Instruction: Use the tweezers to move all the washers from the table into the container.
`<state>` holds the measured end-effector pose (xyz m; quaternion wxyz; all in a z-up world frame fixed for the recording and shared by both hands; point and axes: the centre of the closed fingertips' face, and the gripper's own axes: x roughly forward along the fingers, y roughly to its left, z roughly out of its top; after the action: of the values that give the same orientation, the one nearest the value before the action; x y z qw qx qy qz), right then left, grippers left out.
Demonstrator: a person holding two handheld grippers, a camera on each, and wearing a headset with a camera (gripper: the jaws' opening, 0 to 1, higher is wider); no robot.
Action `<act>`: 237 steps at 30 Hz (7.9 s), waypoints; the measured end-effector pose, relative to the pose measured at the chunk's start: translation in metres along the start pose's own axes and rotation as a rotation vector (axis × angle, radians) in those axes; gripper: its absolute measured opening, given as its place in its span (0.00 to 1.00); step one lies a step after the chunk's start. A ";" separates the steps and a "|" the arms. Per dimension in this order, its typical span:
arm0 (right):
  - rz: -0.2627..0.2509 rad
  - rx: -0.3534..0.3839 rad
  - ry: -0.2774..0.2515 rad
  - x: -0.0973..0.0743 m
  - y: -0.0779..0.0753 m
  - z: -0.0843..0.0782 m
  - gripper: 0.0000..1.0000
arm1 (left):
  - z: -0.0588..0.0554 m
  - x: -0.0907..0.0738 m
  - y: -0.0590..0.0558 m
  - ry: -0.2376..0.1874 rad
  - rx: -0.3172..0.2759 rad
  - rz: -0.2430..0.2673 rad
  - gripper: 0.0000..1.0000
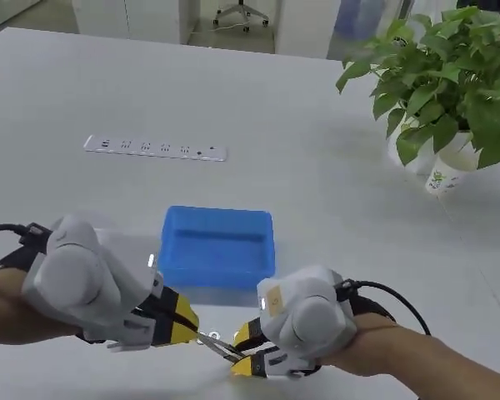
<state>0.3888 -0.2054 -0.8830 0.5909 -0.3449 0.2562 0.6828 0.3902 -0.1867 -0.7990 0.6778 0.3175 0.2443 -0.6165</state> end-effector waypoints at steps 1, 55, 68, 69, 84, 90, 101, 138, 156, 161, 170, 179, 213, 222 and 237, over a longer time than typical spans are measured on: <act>-0.003 0.005 -0.005 0.000 0.000 0.000 0.13 | 0.001 0.000 0.000 -0.002 0.001 0.001 0.05; -0.130 0.076 -0.058 -0.005 -0.030 0.000 0.14 | 0.039 0.014 0.025 -0.029 0.102 -0.056 0.05; -0.134 0.106 -0.059 -0.008 -0.029 -0.001 0.16 | 0.044 0.018 0.028 -0.041 0.081 -0.076 0.05; -0.137 0.114 -0.068 -0.010 -0.029 0.000 0.16 | 0.044 0.018 0.028 -0.042 0.079 -0.078 0.05; -0.153 0.205 -0.134 -0.017 -0.035 0.010 0.12 | 0.046 0.021 0.033 -0.044 0.061 -0.088 0.06; -0.154 0.196 -0.132 -0.016 -0.035 0.010 0.12 | 0.042 0.024 0.031 -0.033 0.072 -0.094 0.07; -0.155 0.184 -0.128 -0.016 -0.034 0.010 0.12 | 0.036 0.030 0.027 -0.025 0.060 -0.109 0.08; -0.144 0.196 -0.115 -0.014 -0.032 0.008 0.11 | 0.037 0.029 0.026 -0.041 0.046 -0.130 0.06; -0.147 0.176 -0.147 -0.035 -0.047 0.038 0.11 | 0.053 -0.004 0.042 -0.056 0.034 -0.126 0.06; -0.153 0.162 -0.152 -0.042 -0.055 0.046 0.10 | 0.058 -0.011 0.047 -0.056 0.042 -0.123 0.06; -0.172 0.152 -0.167 -0.053 -0.076 0.054 0.10 | 0.067 -0.021 0.067 -0.062 0.055 -0.099 0.06; -0.193 0.137 -0.176 -0.061 -0.103 0.058 0.10 | 0.071 -0.026 0.091 -0.061 0.068 -0.083 0.06; -0.161 0.181 -0.128 -0.028 -0.153 0.011 0.11 | 0.037 0.023 0.143 -0.006 0.028 -0.099 0.06; -0.142 0.170 -0.087 -0.019 -0.152 0.002 0.11 | 0.028 0.030 0.142 0.004 0.019 -0.097 0.06; -0.140 0.167 -0.067 -0.018 -0.151 -0.004 0.12 | 0.028 0.035 0.141 0.000 0.021 -0.102 0.06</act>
<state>0.5390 -0.1937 -0.8631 0.6720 -0.2884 0.2677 0.6274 0.5324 -0.2258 -0.7874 0.6422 0.3119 0.2535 -0.6527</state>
